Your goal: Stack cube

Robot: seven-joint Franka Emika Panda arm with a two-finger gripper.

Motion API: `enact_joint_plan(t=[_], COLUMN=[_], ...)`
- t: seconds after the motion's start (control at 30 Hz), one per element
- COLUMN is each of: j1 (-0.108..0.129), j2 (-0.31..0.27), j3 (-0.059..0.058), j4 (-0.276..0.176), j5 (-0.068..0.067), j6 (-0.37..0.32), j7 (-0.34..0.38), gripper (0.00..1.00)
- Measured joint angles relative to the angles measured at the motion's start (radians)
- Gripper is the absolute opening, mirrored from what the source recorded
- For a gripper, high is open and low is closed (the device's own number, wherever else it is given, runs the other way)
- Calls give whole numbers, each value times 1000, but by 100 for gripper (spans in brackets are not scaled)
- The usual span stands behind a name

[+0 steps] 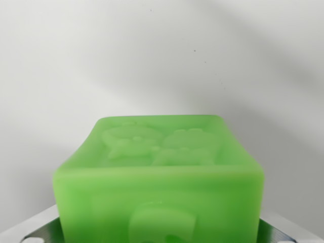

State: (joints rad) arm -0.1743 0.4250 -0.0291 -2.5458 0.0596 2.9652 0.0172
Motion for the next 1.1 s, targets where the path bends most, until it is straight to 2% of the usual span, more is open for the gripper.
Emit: enact_joint_plan(t=[0.57, 1.1], j1=[0, 8], j2=[-5, -87], j3=[0, -10], j4=[-1, -22], j5=[0, -2], j6=[-3, -61], j7=[0, 1], gripper=[0, 0])
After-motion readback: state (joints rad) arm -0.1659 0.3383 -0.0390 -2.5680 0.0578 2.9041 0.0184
